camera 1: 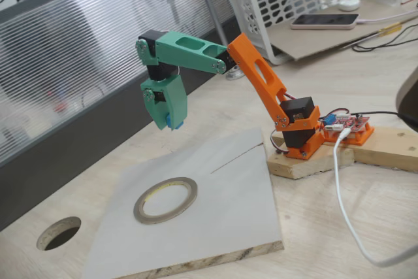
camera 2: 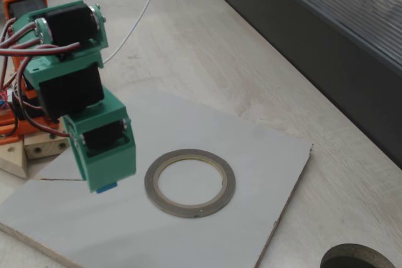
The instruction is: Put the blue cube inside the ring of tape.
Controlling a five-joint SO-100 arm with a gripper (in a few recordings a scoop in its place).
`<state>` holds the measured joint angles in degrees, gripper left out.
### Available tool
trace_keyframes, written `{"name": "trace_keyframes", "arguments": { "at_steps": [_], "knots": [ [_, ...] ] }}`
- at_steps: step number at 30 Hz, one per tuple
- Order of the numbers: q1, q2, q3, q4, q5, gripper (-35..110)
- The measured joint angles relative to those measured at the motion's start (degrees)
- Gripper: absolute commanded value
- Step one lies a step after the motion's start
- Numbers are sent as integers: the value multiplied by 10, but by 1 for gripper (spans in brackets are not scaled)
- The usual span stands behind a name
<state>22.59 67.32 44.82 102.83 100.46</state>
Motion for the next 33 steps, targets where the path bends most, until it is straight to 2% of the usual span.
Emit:
{"name": "trace_keyframes", "arguments": {
  "at_steps": [17,33],
  "knots": [
    [-168,0,4,0,0,12],
    [-258,0,4,0,0,12]
  ]
}}
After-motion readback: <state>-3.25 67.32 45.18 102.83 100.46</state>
